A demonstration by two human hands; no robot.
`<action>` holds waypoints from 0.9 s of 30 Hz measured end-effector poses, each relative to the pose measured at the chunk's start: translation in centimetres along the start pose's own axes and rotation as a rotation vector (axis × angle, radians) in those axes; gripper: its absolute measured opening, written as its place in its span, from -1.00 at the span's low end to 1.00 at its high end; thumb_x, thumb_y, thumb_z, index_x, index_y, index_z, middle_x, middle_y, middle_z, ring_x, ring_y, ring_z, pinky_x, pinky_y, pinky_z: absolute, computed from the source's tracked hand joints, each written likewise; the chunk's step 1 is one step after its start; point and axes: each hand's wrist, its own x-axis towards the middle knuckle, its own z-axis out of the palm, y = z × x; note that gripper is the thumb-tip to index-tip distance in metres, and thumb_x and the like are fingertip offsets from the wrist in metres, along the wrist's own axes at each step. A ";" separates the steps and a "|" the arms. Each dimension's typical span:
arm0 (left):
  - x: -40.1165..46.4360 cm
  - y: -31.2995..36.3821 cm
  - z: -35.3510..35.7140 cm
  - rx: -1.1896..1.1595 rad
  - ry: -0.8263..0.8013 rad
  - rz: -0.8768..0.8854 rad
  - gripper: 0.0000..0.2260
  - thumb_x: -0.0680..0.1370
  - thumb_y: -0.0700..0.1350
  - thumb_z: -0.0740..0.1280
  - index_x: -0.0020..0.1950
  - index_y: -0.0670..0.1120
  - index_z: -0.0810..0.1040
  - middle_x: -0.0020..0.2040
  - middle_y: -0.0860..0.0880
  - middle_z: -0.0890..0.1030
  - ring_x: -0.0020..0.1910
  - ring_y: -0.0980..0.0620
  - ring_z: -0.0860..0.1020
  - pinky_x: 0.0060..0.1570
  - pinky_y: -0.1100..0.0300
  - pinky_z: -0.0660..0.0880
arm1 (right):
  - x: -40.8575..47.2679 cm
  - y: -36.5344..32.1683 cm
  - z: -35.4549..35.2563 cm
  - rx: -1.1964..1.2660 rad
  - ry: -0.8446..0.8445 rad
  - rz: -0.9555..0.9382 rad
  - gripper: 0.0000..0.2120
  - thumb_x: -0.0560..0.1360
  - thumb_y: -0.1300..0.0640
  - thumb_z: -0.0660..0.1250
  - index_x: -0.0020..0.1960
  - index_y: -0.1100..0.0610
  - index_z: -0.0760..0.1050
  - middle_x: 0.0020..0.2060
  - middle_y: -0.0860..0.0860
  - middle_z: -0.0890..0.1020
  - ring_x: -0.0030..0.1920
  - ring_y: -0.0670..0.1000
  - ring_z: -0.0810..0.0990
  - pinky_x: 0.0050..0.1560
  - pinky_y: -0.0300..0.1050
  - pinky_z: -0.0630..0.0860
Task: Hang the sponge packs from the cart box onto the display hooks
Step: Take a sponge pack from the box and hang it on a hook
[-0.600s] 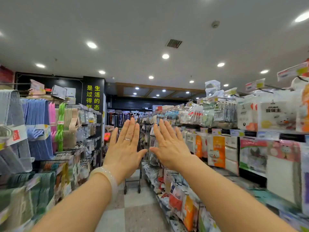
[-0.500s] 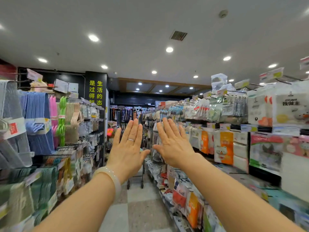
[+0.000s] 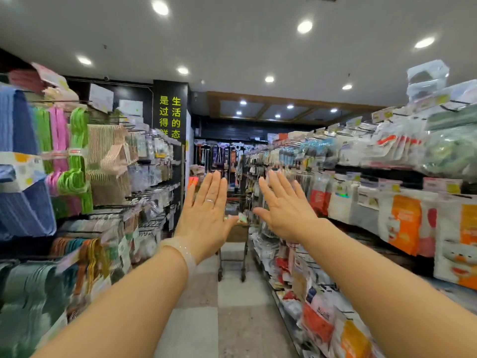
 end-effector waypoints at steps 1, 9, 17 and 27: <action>1.1 -0.7 2.6 -0.001 -0.012 -0.005 -0.35 0.55 0.26 -0.18 0.35 -0.08 -0.49 0.39 -0.01 -0.47 0.29 0.03 -0.56 0.32 0.03 -0.47 | 2.0 0.1 2.4 0.007 -0.018 -0.009 -0.34 0.57 -0.21 -0.07 0.52 0.04 -0.26 0.52 0.04 -0.28 0.51 0.06 -0.34 0.47 0.13 -0.25; 13.5 -7.9 24.1 -0.056 -0.099 0.042 -0.34 0.57 0.23 -0.10 0.47 -0.09 -0.36 0.50 -0.02 -0.35 0.48 0.02 -0.36 0.41 0.00 -0.33 | 20.8 1.4 21.2 0.003 -0.074 -0.016 -0.34 0.57 -0.23 -0.09 0.52 0.04 -0.24 0.52 0.04 -0.27 0.51 0.06 -0.32 0.47 0.13 -0.24; 31.2 -14.3 43.2 -0.106 -0.158 0.068 -0.33 0.58 0.22 -0.06 0.50 -0.11 -0.29 0.53 -0.05 -0.29 0.51 -0.01 -0.29 0.46 -0.06 -0.20 | 43.0 6.0 34.5 0.003 -0.098 0.020 -0.35 0.57 -0.22 -0.09 0.53 0.05 -0.22 0.53 0.06 -0.25 0.51 0.07 -0.32 0.49 0.14 -0.24; 49.3 -17.8 72.9 -0.080 -0.202 0.125 -0.32 0.57 0.22 -0.05 0.51 -0.10 -0.27 0.54 -0.03 -0.27 0.51 0.00 -0.28 0.45 -0.02 -0.25 | 68.1 15.7 56.2 0.028 -0.169 0.051 -0.35 0.57 -0.21 -0.07 0.53 0.04 -0.21 0.53 0.07 -0.25 0.51 0.08 -0.30 0.47 0.13 -0.22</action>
